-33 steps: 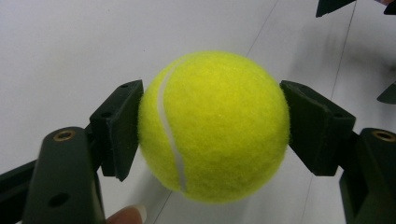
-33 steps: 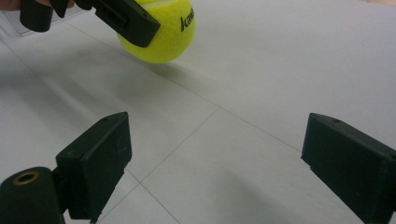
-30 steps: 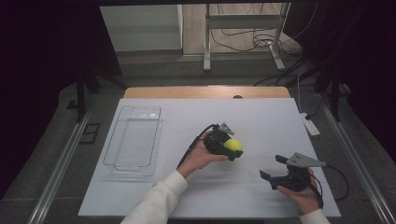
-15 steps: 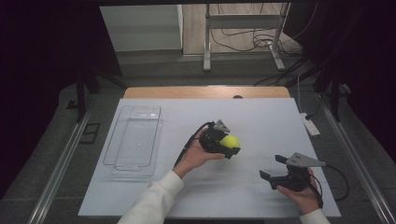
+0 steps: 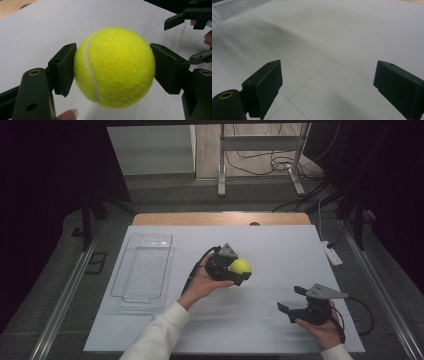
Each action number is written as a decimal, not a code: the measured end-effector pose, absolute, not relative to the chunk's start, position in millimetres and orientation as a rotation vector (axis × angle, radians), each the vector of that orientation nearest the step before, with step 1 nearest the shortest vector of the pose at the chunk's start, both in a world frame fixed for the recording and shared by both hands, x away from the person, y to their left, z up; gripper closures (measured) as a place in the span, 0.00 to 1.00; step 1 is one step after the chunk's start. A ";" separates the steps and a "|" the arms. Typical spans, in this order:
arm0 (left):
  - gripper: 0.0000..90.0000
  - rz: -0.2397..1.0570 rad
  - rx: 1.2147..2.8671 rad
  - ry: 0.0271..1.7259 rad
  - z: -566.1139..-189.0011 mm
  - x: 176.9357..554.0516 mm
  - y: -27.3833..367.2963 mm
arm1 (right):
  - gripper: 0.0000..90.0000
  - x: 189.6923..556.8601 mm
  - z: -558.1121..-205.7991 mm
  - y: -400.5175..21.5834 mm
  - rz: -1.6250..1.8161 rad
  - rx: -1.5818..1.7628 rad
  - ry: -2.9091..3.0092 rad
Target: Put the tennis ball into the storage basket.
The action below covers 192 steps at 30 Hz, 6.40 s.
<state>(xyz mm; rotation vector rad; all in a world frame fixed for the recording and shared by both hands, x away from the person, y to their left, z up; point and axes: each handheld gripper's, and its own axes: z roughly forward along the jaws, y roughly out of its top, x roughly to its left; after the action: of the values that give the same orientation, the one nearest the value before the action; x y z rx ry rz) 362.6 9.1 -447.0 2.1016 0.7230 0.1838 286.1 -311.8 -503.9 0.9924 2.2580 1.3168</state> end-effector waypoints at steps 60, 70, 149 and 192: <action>0.30 0.283 1.942 0.772 -415.2 355.0 57.0 | 0.10 288.4 -504.4 -311.3 1.316 0.994 2.256; 0.30 0.297 1.925 0.774 -409.8 355.3 61.6 | 0.10 287.8 -504.1 -311.7 1.313 0.993 2.255; 0.30 0.449 1.777 0.886 -374.1 363.9 123.5 | 0.10 287.1 -504.0 -314.1 1.301 1.015 2.240; 0.30 0.536 1.750 1.028 -377.7 376.7 165.9 | 0.10 288.3 -504.4 -314.5 1.299 1.026 2.232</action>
<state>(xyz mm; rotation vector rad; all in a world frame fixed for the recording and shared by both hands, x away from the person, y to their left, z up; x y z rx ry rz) 376.7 165.9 -377.7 1.7499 1.0276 0.5361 288.3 -314.5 -504.4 1.0261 2.2318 1.2986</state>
